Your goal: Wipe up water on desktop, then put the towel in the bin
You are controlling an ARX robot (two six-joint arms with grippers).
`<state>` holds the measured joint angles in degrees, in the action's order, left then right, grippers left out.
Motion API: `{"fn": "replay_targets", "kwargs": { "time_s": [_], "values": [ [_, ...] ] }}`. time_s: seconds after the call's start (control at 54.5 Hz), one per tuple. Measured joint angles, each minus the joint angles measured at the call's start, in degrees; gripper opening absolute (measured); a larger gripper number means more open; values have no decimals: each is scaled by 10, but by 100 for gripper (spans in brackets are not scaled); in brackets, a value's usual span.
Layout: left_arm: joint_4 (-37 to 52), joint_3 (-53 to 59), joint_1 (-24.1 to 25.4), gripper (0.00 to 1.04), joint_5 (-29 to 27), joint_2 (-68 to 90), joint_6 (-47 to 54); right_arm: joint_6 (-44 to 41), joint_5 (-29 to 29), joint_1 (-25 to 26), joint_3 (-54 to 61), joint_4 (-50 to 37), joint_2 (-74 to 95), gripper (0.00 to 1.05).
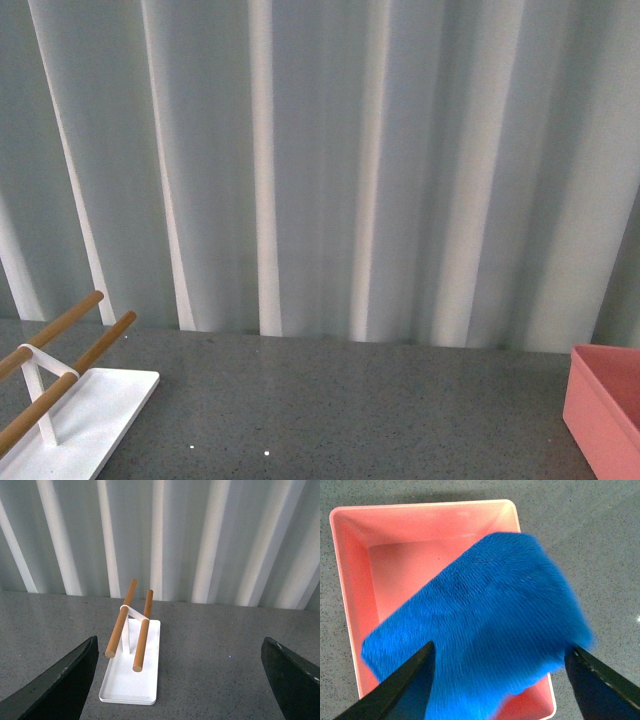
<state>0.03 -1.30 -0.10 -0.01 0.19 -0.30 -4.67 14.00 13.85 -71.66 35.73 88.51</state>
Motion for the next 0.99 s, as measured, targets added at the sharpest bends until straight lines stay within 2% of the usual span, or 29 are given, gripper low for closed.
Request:
{"fn": "replay_targets", "kwargs": {
  "time_s": [0.092,0.183,0.752,0.789,0.826,0.844,0.899,0.936,0.954,0.991],
  "values": [
    [0,0,0,98,0,0,0,0,0,0,0,0,0,99],
    [0,0,0,98,0,0,0,0,0,0,0,0,0,97],
    [0,0,0,98,0,0,0,0,0,0,0,0,0,98],
    [0,0,0,98,0,0,0,3,-16,2,7,-16,-2,97],
    [0,0,0,98,0,0,0,16,-95,10,64,-132,-24,91],
    [0,0,0,98,0,0,0,20,-118,10,80,-164,-30,89],
    [0,0,0,98,-2,0,0,30,-225,10,186,-352,-66,78],
    [0,0,0,98,0,0,0,33,-256,4,254,-476,-88,71],
    [0,0,0,98,0,0,0,35,-264,-3,299,-568,-102,66],
    [0,0,0,98,0,0,0,37,-261,-14,354,-685,-123,57]
  ]
}}
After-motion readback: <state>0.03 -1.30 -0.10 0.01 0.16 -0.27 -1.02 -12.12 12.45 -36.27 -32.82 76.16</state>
